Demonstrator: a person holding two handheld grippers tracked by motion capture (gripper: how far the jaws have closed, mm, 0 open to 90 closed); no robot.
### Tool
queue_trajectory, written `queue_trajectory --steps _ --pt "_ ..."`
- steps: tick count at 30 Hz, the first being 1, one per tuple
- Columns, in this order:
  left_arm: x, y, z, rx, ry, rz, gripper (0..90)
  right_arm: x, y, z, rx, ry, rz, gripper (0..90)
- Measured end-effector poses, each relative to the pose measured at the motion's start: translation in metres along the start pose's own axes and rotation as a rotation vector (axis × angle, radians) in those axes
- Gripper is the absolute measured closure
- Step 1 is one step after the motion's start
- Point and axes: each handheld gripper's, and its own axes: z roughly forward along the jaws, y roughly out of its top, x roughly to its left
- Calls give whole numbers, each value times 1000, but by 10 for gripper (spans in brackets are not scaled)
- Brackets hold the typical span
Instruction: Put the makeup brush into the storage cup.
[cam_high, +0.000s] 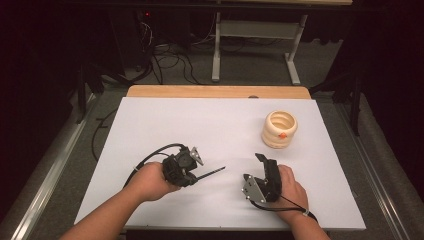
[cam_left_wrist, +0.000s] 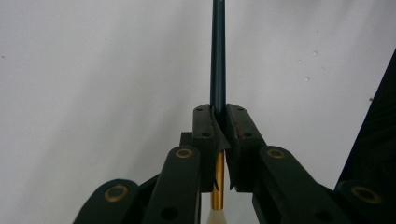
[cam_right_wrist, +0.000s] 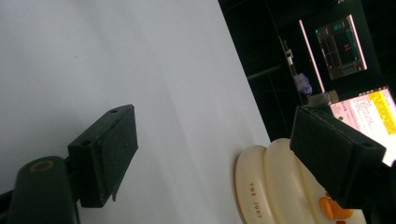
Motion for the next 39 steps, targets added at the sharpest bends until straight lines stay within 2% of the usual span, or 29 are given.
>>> queue_trajectory --steps 5,13,14,19,20,25,30,37,39 --pt "-1 3 -2 -4 3 8 833 4 4 -1 -6 -17 -63 182" --pt "-1 7 -2 1 7 9 833 8 7 -3 -12 -32 -104 226" --pt "-1 8 -2 4 6 12 833 9 8 -3 -16 -40 -123 238" --pt "-3 12 -2 2 9 21 833 11 9 -3 -19 -50 -148 252" --pt "-3 13 -2 4 7 26 833 12 10 -3 -17 -58 -168 258" --pt "-3 15 0 7 8 26 833 13 11 -3 -26 -66 -193 271" --pt "-4 18 2 10 10 24 833 16 14 -4 -27 -73 -224 330" --pt "-7 24 4 21 8 46 833 19 17 -5 -37 -77 -249 376" --pt "-8 25 4 22 9 44 833 20 18 -5 -49 -65 -255 401"
